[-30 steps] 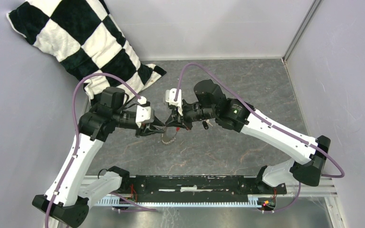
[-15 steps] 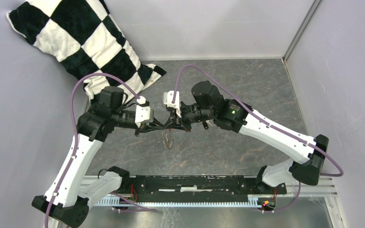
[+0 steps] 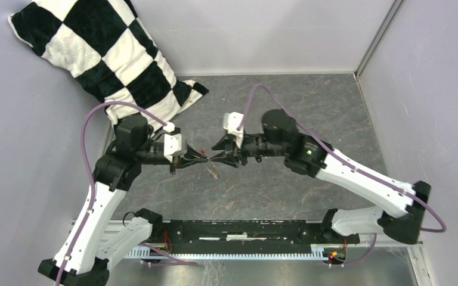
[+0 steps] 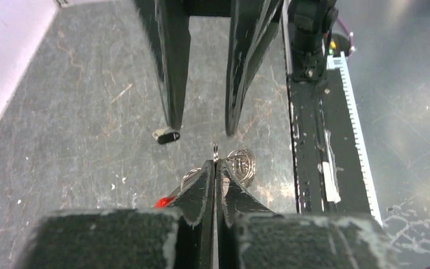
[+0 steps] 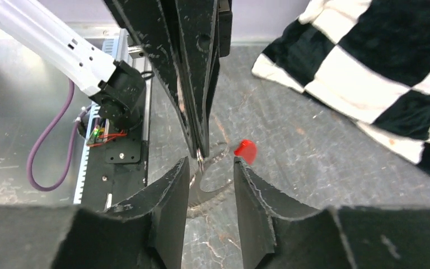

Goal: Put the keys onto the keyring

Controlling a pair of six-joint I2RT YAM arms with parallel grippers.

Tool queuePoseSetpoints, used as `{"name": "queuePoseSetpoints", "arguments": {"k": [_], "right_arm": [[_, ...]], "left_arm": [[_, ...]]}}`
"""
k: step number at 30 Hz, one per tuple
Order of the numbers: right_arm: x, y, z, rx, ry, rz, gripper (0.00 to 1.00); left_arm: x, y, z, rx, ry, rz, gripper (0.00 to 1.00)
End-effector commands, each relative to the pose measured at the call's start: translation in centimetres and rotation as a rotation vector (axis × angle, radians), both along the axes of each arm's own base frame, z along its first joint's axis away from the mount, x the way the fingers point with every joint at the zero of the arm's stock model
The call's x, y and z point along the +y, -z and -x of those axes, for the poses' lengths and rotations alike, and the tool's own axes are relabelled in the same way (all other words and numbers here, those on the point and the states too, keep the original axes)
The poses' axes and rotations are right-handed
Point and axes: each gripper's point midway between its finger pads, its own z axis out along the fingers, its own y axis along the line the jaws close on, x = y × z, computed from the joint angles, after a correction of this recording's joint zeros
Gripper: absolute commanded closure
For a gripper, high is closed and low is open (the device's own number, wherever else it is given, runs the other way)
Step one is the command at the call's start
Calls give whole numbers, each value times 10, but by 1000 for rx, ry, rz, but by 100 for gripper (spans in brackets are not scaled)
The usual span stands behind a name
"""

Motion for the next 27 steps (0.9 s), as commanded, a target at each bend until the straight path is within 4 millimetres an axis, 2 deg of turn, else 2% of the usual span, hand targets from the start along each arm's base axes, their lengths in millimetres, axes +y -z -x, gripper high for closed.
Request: {"name": "queuePoseSetpoints", "arguments": {"k": [1,4,8,18,27], "right_arm": [[-23,-75,8,-102,45,-288,57],[-30,-80,15,-99,19,-320,56],[-34,-81,22,-86,-12,-347,59],[-29,-84,34,-17,-101,-395,68],[-21,-80,37,30,-137,-406,69]], "left_arm": [[-10,-52,17,-9,24,214,98],[-12,-76,25,19,47,284,98],[-14,-89,31,52,93,296,98],[-14,-101,36,45,101,323,98],[-14,-102,35,37,105,326,98]]}}
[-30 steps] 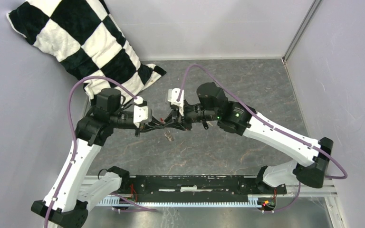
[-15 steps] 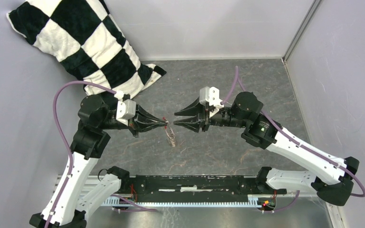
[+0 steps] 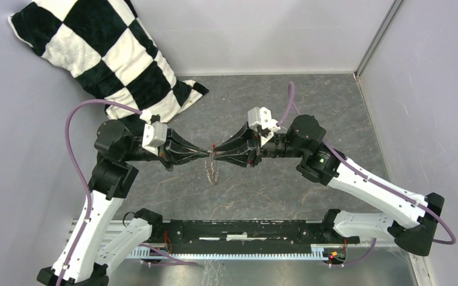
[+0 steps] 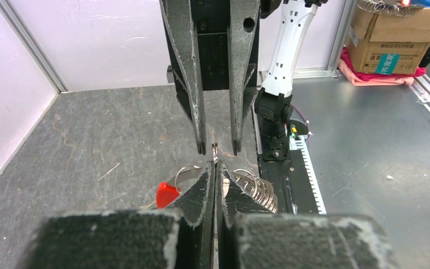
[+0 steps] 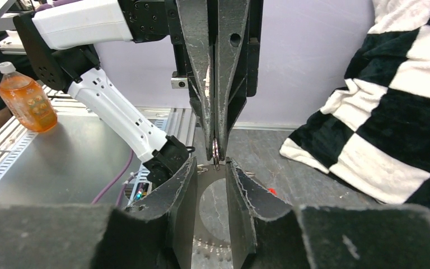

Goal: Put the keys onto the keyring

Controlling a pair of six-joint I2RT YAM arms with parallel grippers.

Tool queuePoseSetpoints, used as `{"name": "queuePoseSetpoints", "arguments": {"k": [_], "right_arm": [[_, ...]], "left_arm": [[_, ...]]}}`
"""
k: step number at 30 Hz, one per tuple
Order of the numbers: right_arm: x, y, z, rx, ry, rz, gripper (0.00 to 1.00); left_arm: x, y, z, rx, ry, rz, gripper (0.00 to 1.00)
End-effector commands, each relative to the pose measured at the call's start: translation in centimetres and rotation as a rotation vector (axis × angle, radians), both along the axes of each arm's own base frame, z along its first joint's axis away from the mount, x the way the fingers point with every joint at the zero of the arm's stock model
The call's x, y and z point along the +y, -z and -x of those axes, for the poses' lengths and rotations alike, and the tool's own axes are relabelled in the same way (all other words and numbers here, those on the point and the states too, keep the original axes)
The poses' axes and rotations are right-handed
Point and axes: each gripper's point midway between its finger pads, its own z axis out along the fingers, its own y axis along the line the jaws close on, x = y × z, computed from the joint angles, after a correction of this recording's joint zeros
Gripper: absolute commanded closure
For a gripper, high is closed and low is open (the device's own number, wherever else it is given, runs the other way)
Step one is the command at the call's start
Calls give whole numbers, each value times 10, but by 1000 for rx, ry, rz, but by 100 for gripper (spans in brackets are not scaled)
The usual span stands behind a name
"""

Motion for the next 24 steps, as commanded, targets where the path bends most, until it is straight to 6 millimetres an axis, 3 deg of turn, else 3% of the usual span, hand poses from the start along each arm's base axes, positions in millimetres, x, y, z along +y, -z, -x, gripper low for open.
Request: {"name": "queuePoseSetpoints", "arguments": {"k": [1,6,9,12,14,16,18,24], "right_arm": [[6,-6,3,14,-42,-34,71],[10,0,1,25,-40,-24,82],[9,0,-1,29,-30,-24,99],[7,-1,-4,20,-3,-17,99],[6,3,-9,15,27,30,99],[6,10,-15,7,50,85,99],[9,21,-18,11,46,152,99],[20,56,-33,-11,72,343,99]], "left_arm": [[1,-18,9,-34,30,27,98],[1,-22,9,-50,30,35,98],[1,-19,9,-52,34,30,98],[2,-8,8,-70,37,-2,97],[4,8,0,-59,-7,-57,72],[6,21,-9,-73,-44,-115,57],[9,31,-22,-46,-96,-172,52],[13,63,-29,-31,-73,-302,52]]}}
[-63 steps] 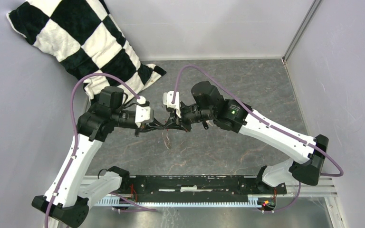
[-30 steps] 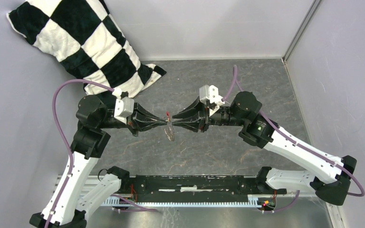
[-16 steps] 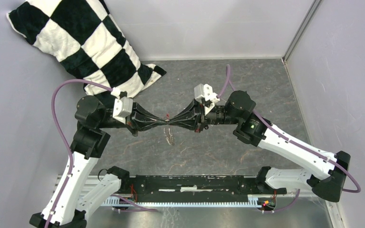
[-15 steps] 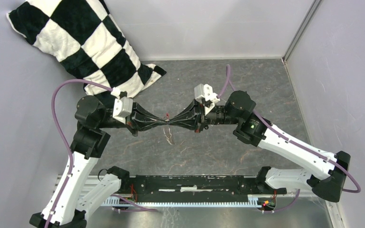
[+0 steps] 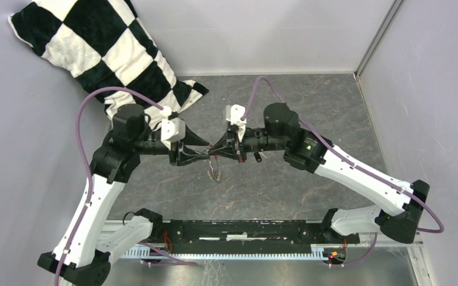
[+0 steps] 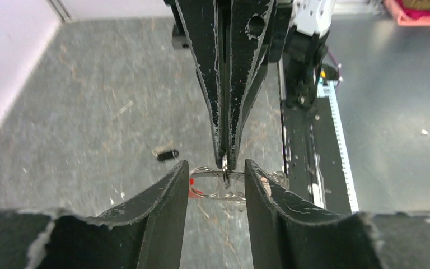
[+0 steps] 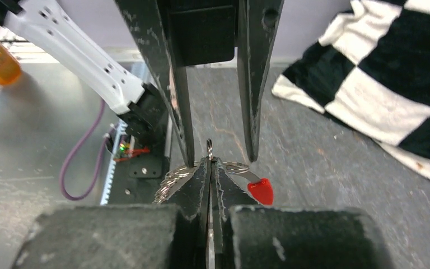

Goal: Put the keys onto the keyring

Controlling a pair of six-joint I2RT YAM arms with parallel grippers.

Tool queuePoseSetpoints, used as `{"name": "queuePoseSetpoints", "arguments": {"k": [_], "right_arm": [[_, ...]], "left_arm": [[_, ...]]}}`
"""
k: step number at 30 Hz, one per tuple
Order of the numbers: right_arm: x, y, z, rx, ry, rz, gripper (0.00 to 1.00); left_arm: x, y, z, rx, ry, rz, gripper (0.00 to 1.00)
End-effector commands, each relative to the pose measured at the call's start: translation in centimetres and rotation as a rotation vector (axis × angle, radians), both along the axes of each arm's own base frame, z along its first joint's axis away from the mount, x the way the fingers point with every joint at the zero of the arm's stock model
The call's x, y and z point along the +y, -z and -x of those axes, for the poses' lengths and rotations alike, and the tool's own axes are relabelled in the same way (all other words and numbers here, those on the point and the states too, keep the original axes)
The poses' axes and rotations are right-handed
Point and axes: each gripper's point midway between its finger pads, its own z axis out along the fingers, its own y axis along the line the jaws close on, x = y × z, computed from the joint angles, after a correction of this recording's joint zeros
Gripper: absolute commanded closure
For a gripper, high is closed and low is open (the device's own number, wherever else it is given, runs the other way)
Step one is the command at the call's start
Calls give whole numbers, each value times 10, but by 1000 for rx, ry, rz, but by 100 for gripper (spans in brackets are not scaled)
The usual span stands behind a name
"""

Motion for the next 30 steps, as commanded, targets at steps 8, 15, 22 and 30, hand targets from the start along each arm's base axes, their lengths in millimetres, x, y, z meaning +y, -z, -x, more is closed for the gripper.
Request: {"name": "queuePoseSetpoints", "arguments": {"k": [8,15,22,30], "right_arm": [[15,42,-16,-69,63,312,99],[15,43,-19,-106,92,362,99],[22,47,-8,-109,56,379,99],[27,52,-3,-102,46,401,99]], "left_arm": [[18,63,-1,-14,20,-234,65],[28,79,9,-49,62,-309,68],[25,76,9,-48,68,-285,73],[23,69,-5,-92,-8,-256,66]]}}
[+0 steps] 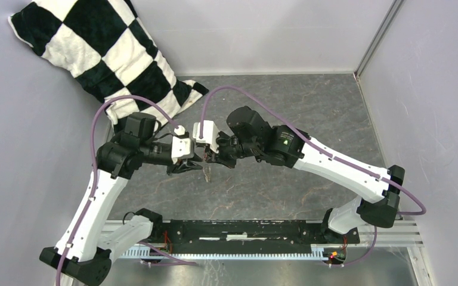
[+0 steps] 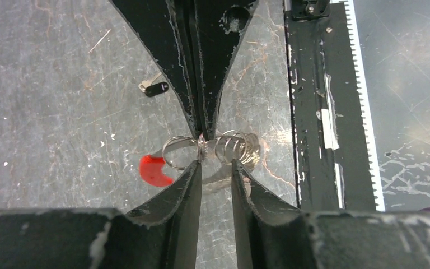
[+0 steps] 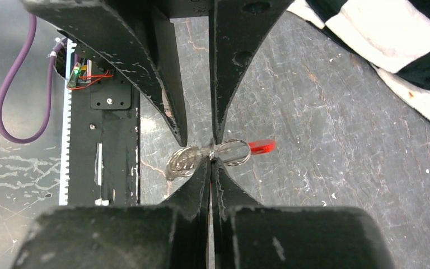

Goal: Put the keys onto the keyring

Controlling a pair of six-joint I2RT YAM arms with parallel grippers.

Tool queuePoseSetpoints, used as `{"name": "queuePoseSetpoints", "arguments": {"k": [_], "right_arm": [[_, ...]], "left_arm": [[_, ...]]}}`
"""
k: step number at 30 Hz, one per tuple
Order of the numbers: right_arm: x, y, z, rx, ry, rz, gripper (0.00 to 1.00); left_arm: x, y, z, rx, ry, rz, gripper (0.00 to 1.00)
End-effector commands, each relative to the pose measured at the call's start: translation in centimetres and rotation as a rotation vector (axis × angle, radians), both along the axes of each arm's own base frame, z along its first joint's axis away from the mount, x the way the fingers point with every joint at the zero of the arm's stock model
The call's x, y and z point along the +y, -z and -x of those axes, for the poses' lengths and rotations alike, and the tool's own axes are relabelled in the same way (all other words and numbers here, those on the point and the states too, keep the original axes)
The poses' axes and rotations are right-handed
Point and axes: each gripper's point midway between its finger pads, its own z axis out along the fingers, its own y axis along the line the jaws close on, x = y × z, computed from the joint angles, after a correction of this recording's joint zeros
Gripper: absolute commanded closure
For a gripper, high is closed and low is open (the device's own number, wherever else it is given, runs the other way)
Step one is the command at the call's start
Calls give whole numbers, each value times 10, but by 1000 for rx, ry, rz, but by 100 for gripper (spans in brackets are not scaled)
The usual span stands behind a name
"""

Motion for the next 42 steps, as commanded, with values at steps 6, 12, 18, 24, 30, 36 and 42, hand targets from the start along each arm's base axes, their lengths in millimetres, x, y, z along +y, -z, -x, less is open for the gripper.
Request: {"name": "queuePoseSetpoints", "arguments": {"k": [6,12,18,24,30,36,42], "right_arm": [[12,-12,6,-12,-27,-39,99],[12,-18,5,-18,-18,-70,99],[14,-26,9,-5,-26,-112,99],[11,-40,14,-15,-39,-169,100],[5,-49,20,-16,-38,-234,100],[-11,-66,12,-67,39,-296,53],[-52,-99,-17,-129,248,-444,40]], "left_arm": [[-5,-20,-7,-98,-28,84,52],[-8,-23,-1,-89,-11,109,67],[-10,-21,3,-71,13,123,80],[-6,-20,8,-111,31,103,98],[-4,-24,13,-202,73,108,98],[-5,-47,18,-464,172,144,98],[0,-70,24,-963,313,117,98]]}}
